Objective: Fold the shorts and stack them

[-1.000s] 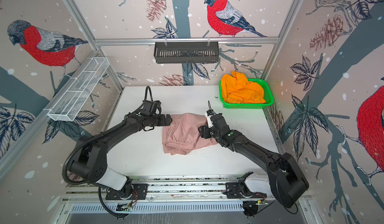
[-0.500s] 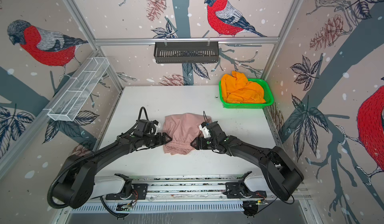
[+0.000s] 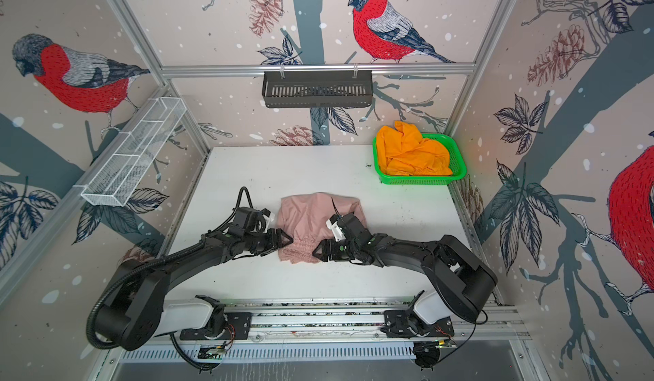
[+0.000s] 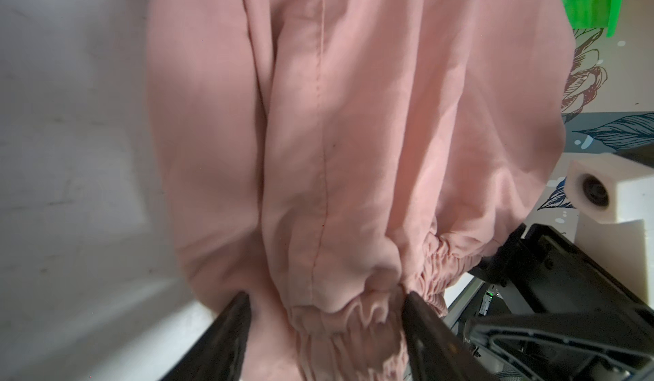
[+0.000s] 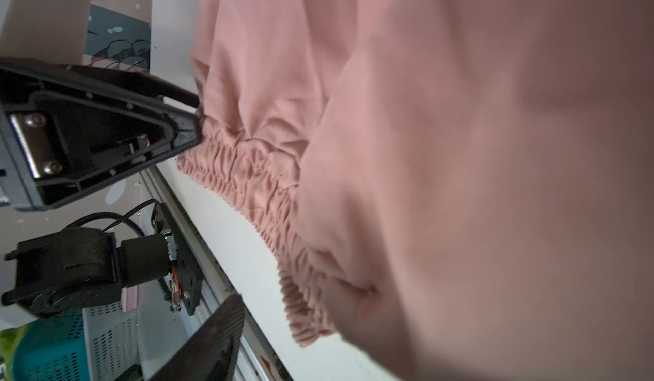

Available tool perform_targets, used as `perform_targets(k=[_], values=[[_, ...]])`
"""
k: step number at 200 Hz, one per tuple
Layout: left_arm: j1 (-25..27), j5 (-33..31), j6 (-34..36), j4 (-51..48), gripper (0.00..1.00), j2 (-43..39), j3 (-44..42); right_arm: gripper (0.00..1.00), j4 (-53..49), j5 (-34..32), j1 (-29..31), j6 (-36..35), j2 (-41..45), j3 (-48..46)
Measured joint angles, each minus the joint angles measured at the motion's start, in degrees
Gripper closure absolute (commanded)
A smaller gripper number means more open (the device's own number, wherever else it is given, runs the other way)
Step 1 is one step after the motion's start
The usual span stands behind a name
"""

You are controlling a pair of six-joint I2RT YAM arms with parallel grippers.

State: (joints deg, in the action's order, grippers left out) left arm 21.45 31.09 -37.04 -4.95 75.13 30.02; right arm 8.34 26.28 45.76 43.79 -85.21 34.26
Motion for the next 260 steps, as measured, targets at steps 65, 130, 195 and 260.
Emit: perform_targets(k=[65,130,195,260], values=[[0.00,-0.52,1.55,-1.01,0.63,0.13,0.87,0.38,-9.53,-10.56,6.75,-4.24,-5.55,11.43],[0.00,-1.31,2.60,-1.92,0.79,1.73,0.26,0.38,-19.47,-18.71,12.46,-8.31,-11.91,18.25],[0.00,-1.73,4.07,-4.83,1.00,1.49,2.36,0.91,-25.55,-25.31,14.16,-11.21,-12.09,22.75],[0.00,-2.54,5.51,-8.17,1.00,-2.23,6.84,0.95,-33.70,-33.57,14.16,-19.02,-10.49,30.82]])
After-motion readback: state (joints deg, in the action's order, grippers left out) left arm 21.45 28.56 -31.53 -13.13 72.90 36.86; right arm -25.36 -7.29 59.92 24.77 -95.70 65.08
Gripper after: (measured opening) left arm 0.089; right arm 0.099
